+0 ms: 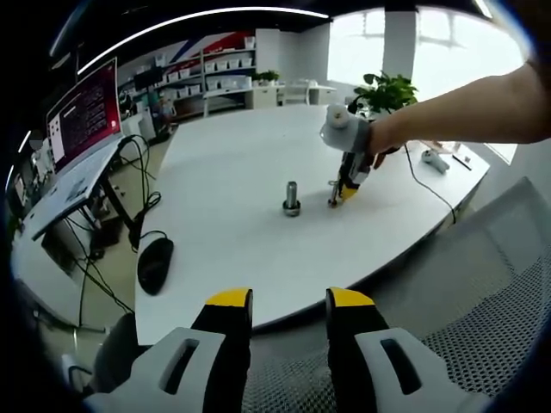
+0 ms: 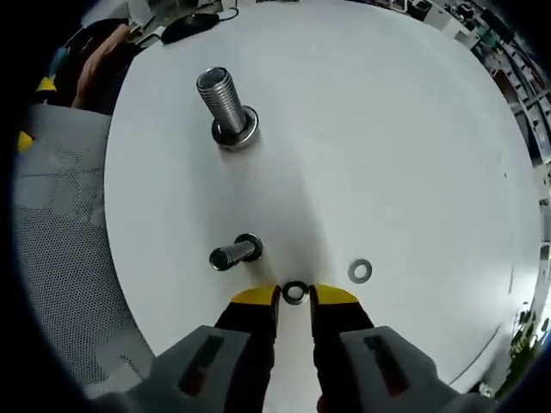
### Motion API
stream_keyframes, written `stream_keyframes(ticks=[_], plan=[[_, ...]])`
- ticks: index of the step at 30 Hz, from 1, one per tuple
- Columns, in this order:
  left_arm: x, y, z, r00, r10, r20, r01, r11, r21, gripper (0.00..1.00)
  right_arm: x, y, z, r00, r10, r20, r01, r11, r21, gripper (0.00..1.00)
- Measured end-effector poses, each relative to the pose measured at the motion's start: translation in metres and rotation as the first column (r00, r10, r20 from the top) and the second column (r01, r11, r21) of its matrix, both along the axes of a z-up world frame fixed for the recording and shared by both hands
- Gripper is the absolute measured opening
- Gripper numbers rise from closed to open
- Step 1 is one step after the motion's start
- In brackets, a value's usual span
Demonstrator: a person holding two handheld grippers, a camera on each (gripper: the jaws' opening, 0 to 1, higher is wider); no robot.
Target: Place the washer onto the threaded stud by aligning its center hole with the stud, sliding it down to the base, and recovering from edge contact or off-axis alignment until the washer reaches the visible bottom stop.
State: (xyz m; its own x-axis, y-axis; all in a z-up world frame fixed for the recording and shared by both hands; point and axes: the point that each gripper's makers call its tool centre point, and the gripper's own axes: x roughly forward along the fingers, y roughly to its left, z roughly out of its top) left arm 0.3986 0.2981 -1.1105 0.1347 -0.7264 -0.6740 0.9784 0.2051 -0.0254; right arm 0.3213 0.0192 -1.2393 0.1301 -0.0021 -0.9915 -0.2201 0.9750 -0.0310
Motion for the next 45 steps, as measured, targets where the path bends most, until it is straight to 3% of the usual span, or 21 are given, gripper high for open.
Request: stream_keyframes(ticks=[37,45], plan=[[0.0033,-0.0001,0.0008,1.000,0.026,-0.001,-0.026,1.000,-0.011,0.32,0.0037,-0.0009,-0.0004,0.999,-0.027,-0.025,0.027,1.000,-0.008,0.16],[0.0043,0.0000,0.0013,0.999,0.033,-0.001,-0.033,0.999,-0.013,0.31,0.0043,-0.0029,-0.0006,1.000,-0.002,-0.029,0.002,1.000,-0.011,0.16]])
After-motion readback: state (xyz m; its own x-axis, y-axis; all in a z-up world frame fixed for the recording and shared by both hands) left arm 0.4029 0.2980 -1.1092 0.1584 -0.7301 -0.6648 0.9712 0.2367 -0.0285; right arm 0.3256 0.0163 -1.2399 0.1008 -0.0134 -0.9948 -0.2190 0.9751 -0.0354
